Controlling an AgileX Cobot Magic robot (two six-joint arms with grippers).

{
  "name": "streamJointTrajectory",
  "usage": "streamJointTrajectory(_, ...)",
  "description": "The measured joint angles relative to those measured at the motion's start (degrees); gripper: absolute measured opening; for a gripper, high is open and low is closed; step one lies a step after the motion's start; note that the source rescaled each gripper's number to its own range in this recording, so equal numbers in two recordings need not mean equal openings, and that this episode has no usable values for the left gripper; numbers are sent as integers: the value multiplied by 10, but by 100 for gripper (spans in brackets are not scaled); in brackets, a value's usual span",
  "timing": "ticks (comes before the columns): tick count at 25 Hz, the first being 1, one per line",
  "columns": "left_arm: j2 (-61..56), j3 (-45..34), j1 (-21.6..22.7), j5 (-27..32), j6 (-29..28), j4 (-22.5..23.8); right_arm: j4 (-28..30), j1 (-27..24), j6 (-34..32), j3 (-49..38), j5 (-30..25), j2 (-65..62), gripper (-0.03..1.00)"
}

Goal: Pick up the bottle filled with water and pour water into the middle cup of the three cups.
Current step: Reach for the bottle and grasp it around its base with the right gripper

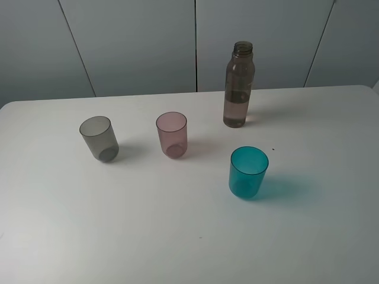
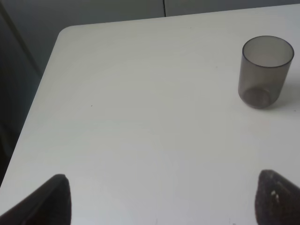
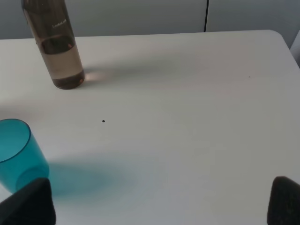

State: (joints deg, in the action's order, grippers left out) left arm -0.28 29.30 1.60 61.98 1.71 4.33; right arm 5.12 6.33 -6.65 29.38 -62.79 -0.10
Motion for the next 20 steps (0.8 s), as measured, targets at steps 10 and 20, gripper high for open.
streamJointTrajectory(10,0,0,0,0,0,0,0,0,0,0,0,0,93)
streamJointTrajectory(20,0,0,0,0,0,0,0,0,0,0,0,0,93)
